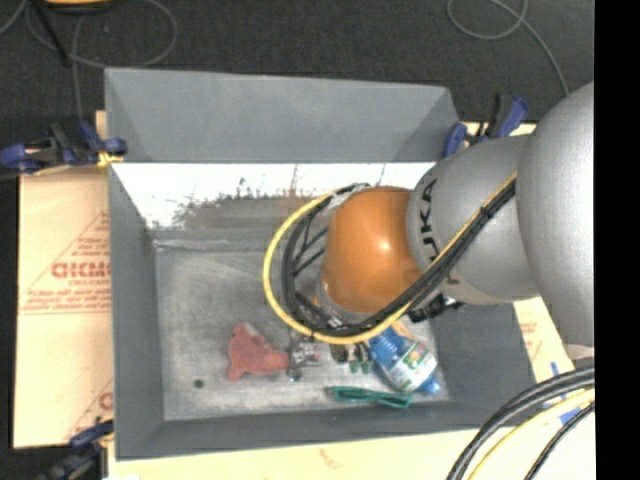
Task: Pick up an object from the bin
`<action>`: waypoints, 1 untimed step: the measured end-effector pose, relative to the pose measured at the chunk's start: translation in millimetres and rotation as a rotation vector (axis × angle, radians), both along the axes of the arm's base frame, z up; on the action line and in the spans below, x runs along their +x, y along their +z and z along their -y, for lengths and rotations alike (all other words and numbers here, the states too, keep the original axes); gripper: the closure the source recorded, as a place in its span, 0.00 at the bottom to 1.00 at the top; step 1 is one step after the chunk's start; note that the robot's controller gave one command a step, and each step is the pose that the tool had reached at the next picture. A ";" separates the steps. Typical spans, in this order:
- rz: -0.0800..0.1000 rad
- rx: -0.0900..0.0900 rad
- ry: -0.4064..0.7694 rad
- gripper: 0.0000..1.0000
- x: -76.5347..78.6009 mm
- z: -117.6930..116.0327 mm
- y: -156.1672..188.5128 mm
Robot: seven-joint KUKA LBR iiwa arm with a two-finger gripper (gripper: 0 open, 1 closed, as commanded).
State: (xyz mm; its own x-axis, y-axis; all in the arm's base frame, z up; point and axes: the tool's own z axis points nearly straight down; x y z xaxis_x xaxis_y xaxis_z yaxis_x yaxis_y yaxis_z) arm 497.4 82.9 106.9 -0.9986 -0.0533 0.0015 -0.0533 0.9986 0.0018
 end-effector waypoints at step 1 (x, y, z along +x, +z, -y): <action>0.006 0.001 -0.001 1.00 1.8 -0.2 13.0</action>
Offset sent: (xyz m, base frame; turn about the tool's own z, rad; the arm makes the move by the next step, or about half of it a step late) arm 0.0000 -0.0001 0.0354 0.0000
